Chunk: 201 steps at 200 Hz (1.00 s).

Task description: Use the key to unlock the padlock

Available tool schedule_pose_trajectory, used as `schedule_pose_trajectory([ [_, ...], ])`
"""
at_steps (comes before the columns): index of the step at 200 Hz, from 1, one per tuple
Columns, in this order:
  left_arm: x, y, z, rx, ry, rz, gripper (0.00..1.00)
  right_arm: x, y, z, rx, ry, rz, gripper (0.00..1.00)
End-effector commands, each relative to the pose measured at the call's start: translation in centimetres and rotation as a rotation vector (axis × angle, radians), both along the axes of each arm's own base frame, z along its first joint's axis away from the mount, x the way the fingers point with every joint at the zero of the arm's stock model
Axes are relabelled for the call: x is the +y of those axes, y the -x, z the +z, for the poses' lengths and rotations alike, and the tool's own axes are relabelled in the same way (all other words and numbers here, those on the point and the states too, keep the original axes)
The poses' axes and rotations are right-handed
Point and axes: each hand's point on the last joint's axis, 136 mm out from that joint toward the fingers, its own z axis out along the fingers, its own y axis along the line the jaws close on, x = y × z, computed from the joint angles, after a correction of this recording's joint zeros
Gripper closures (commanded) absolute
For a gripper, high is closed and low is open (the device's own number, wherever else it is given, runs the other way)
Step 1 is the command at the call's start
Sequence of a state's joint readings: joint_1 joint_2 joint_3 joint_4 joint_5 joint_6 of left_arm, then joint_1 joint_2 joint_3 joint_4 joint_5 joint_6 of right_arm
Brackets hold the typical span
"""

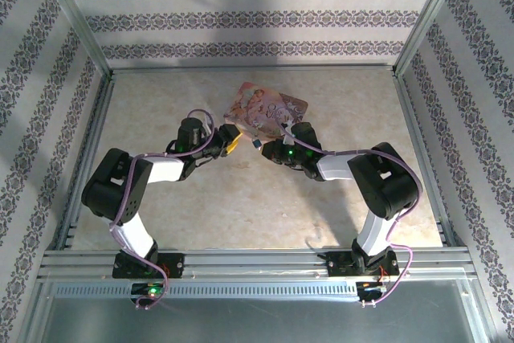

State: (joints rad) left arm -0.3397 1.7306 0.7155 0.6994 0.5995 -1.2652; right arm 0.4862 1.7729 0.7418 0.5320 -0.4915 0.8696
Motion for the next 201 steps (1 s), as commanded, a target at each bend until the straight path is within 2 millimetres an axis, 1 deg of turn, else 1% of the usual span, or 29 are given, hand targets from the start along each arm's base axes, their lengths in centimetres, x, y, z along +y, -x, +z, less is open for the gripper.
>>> schedule_pose_trajectory([
  [1, -1.5, -0.2, 0.6, -0.025, 0.05, -0.031, 0.51, 0.7, -0.4, 2.7, -0.016, -0.063, 0.008, 1.0],
  [58, -3.8, -0.7, 0.1, -0.021, 0.094, -0.047, 0.52, 0.6, -0.5, 3.3, -0.011, -0.075, -0.004, 1.0],
  [99, -5.1, -1.1, -0.3, -0.015, 0.135, -0.051, 0.53, 0.5, -0.5, 3.3, -0.009, -0.078, -0.01, 1.0],
  [152, -5.4, -1.0, -1.7, 0.017, 0.133, -0.038, 0.57, 0.5, -0.6, 3.6, -0.009, -0.085, -0.012, 1.0],
  [201, -6.0, -1.6, -2.0, 0.021, 0.177, -0.028, 0.63, 0.6, -0.9, 3.9, -0.014, -0.092, -0.016, 1.0],
])
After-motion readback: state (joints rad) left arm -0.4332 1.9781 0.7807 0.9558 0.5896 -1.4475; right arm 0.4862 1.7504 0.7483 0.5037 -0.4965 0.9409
